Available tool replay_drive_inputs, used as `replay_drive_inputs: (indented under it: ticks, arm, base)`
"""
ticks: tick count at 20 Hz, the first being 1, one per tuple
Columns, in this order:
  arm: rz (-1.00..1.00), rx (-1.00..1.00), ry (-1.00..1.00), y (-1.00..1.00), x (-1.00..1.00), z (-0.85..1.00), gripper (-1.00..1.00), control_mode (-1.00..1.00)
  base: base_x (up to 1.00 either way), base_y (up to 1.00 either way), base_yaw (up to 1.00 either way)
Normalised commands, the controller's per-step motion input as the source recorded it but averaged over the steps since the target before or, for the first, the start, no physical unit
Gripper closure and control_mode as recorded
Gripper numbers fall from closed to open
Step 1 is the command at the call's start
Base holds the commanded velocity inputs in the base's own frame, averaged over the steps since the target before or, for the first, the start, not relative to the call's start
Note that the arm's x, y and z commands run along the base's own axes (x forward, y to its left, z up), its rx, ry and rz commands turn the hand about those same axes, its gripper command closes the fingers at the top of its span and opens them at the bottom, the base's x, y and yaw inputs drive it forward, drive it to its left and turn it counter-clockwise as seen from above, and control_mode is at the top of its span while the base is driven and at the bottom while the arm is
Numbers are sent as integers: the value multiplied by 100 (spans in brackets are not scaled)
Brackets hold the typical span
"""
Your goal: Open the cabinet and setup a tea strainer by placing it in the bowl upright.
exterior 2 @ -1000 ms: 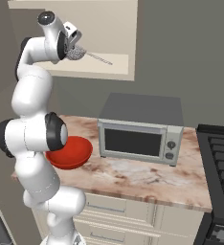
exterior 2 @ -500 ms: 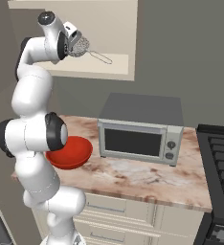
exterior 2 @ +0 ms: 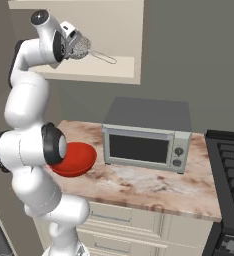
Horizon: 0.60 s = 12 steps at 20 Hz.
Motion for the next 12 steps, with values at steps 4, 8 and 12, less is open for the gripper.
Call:
replay_drive_inputs:
  ticks: [4, 8, 12]
  arm:
    - [0, -13, -8, -2, -73, 0, 100, -100]
    - [0, -8, -4, -9, -69, 0, 100, -100]
    - [0, 0, 1, -20, -86, 0, 100, -100]
  base:
    - [0, 0, 0]
    - [0, 0, 0]
    - [0, 0, 0]
